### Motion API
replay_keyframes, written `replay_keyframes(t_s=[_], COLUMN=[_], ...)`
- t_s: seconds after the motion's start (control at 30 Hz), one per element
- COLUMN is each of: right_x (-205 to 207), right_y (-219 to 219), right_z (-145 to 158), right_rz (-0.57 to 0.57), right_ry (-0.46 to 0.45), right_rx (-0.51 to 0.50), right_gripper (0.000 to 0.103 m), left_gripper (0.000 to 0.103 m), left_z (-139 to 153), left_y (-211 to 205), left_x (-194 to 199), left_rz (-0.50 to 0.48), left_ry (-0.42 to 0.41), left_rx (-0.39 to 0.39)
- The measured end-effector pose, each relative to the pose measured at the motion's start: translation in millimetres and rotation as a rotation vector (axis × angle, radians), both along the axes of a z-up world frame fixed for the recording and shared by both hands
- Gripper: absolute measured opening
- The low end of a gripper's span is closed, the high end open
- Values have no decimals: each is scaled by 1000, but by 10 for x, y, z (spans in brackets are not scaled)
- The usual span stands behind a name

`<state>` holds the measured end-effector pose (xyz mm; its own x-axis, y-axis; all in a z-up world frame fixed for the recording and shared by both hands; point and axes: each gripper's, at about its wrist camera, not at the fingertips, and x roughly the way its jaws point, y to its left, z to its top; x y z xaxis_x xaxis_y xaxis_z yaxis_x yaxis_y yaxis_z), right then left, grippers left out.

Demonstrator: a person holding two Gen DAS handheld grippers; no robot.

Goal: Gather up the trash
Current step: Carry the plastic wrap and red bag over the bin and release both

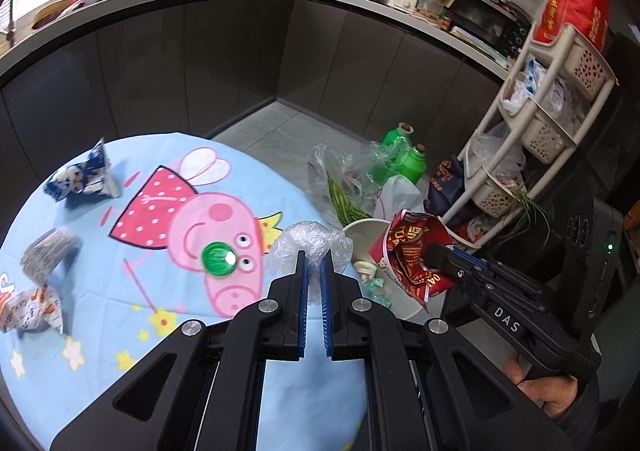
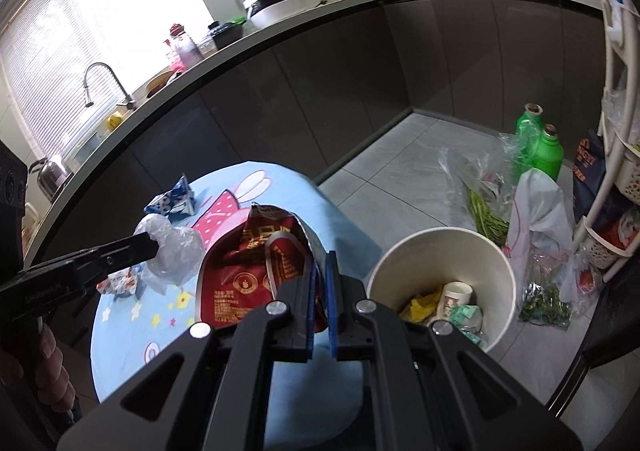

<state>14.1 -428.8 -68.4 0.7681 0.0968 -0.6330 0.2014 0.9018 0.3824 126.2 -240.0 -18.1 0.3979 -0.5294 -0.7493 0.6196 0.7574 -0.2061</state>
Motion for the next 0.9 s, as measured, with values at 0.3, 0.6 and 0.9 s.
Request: replay_keyframes(t_s=[0.3, 0.6, 0.9], right_x=[-162, -260, -237], right_y=[-389, -722, -974], right_z=[-169, -481, -840], right_rz=[-103, -179, -233], right_ry=[31, 93, 165], right_rx=[25, 54, 81], right_gripper=[8, 9, 9], left_gripper=[6, 6, 6], left_z=[-39, -226, -559], left_y=[-460, -875, -1365], left_x=[-24, 17, 83], left_rz=[-80, -160, -233], left_ry=[8, 69, 124], left_rx=[16, 6, 60])
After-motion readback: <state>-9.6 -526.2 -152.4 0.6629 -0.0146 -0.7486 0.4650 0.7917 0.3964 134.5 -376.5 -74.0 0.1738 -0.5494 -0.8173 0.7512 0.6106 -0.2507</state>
